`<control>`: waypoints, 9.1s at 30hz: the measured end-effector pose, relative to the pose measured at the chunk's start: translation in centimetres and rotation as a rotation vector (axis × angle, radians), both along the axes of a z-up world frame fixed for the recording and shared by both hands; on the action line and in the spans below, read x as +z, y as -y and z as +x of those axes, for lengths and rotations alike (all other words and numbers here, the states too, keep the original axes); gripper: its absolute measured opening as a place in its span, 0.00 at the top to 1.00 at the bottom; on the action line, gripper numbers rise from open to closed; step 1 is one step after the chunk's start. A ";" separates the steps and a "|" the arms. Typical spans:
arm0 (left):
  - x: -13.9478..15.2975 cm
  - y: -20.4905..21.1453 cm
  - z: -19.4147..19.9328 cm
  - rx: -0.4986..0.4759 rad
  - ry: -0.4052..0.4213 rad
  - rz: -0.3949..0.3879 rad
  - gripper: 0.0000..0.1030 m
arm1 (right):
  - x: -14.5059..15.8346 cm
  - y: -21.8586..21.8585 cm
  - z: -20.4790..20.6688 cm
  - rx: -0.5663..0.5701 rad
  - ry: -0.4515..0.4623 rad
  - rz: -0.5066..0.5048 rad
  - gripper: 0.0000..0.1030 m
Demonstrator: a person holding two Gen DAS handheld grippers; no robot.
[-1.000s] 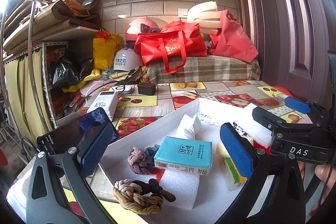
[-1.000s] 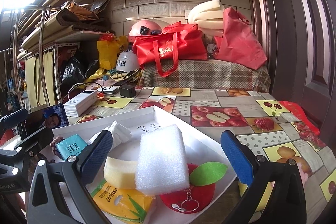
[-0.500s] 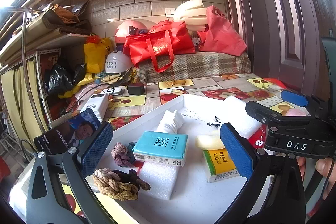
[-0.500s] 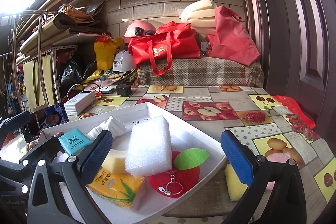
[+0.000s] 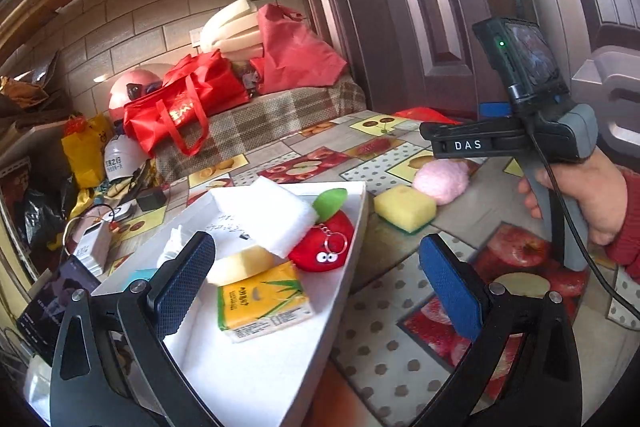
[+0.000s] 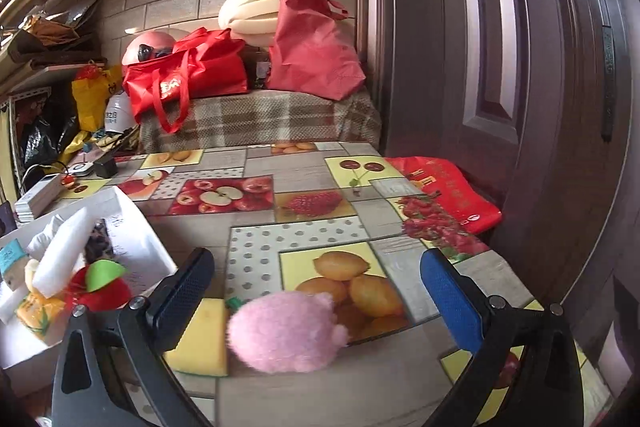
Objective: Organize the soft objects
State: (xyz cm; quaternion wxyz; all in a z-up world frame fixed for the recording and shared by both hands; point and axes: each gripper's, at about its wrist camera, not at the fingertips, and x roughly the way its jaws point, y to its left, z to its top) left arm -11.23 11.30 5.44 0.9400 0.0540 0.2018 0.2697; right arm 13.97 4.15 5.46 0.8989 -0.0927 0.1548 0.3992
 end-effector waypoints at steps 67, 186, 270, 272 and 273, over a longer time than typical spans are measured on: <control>0.6 3.1 9.4 -0.076 0.039 -0.157 0.62 | -0.4 7.5 -2.8 0.200 0.033 -0.036 0.48; 0.3 -10.4 -8.2 0.417 0.209 -0.100 0.00 | 0.2 -8.9 -14.6 0.281 0.044 0.041 0.00; -0.9 0.5 -6.9 0.513 -0.033 -0.193 0.00 | 0.6 12.7 -15.4 0.042 0.037 0.275 0.00; -0.9 0.6 -6.9 0.510 -0.031 -0.191 0.00 | 0.6 12.7 -15.5 0.042 0.035 0.275 0.00; -0.9 0.5 -6.9 0.509 -0.032 -0.189 0.00 | 0.6 12.7 -15.5 0.042 0.033 0.276 0.00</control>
